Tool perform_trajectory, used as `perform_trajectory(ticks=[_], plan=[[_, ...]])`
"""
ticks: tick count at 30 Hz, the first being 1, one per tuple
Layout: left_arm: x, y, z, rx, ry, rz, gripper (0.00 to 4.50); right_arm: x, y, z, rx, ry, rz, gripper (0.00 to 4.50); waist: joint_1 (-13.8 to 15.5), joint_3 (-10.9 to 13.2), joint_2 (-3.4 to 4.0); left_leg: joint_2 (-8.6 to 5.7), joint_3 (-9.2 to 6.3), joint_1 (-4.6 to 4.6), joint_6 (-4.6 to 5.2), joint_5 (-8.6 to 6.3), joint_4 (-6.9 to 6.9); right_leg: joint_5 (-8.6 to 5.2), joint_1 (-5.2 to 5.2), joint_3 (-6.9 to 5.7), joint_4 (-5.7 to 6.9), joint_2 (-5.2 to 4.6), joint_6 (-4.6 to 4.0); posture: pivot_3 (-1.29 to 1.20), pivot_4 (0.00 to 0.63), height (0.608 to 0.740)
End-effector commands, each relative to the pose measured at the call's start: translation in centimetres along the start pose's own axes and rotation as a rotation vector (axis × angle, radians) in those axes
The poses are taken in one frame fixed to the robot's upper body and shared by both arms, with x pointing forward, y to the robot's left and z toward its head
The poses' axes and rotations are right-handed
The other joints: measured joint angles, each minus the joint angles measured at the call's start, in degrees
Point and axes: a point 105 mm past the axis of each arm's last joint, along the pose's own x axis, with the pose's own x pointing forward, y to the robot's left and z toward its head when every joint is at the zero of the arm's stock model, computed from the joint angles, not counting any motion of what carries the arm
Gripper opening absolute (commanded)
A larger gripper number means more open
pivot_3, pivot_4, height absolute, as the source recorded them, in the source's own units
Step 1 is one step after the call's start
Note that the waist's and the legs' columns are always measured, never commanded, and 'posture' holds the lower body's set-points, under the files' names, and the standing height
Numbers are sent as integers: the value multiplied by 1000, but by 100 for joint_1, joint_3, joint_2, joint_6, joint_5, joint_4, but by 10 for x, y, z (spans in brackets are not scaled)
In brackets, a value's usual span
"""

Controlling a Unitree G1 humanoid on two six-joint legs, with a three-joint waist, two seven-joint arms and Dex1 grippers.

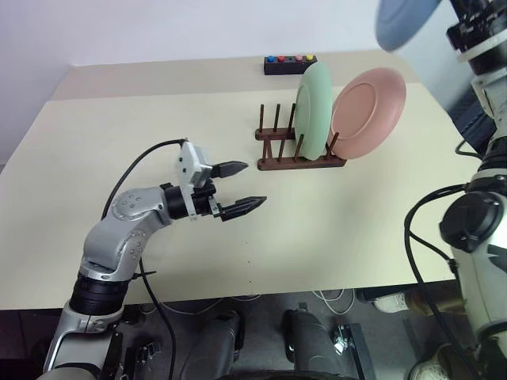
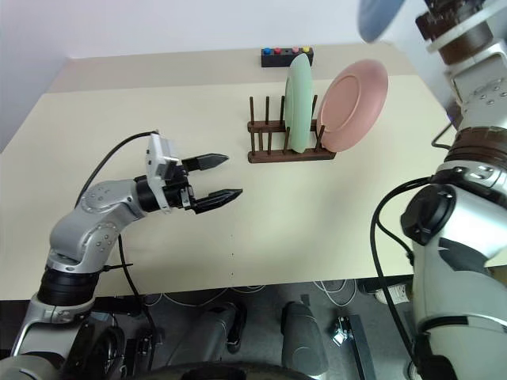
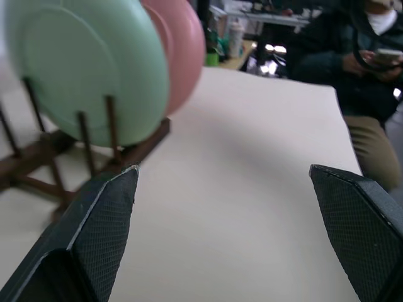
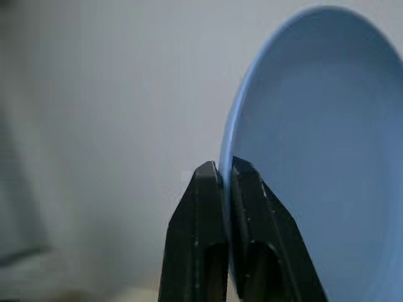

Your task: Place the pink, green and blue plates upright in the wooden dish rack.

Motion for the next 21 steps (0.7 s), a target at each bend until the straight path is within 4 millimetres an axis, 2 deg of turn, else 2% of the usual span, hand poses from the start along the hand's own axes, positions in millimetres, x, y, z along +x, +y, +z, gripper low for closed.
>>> perform_trajectory(ticks=[1, 4, 6, 8, 10, 14, 18, 21], plan=[[-17, 11, 16, 34, -47, 52, 4500, 7, 45, 12, 142, -47, 213, 38, -10, 0, 0, -1, 0, 0, 0, 0, -1, 0, 0, 0, 0, -1, 0, 0, 150, 740], [-35, 22, 24, 50, -56, 96, 4500, 3, 62, -16, 258, 89, 294, 38, -18, 0, 1, -1, 0, 0, 0, 0, -1, 0, -1, 0, 0, -2, 0, 0, 150, 740], [-47, 26, 29, 64, -58, 113, 4500, 4, 61, -34, 314, 131, 280, 38, -43, -2, 0, 0, 0, 0, 1, 0, -1, 0, -1, 0, 1, -2, 0, 0, 150, 740], [-55, 28, 30, 83, -40, 130, 4500, 3, 60, -66, 323, 218, 253, 38, -65, -4, 3, 1, 4, 0, 1, 0, -1, 2, -6, 2, 4, -2, -3, 0, 150, 740], [-62, 27, 28, 89, -13, 134, 4500, 3, 58, -86, 328, 254, 232, 38, -87, -7, 9, 2, 5, 1, 0, 0, -2, 2, -8, 3, 6, -2, -4, 0, 150, 740], [-69, 28, 26, 86, 4, 153, 4500, 10, 52, -97, 365, 209, 198, 38, -23, -6, 10, 1, 9, -2, -1, 1, -1, 3, -15, 6, 10, -3, -3, 0, 150, 740], [-70, 28, 25, 89, 3, 168, 4500, 15, 43, -127, 319, 259, 135, 38, -25, -7, 8, -3, 6, -3, 0, 1, 2, 4, -10, 2, 6, -3, -2, 0, 150, 740], [-68, 26, 27, 94, -2, 166, 4500, 19, 41, -138, 314, 262, 126, 38, -48, -7, 8, -1, 7, -2, -1, 1, -1, 4, -14, 2, 9, -1, -1, 0, 150, 740]])
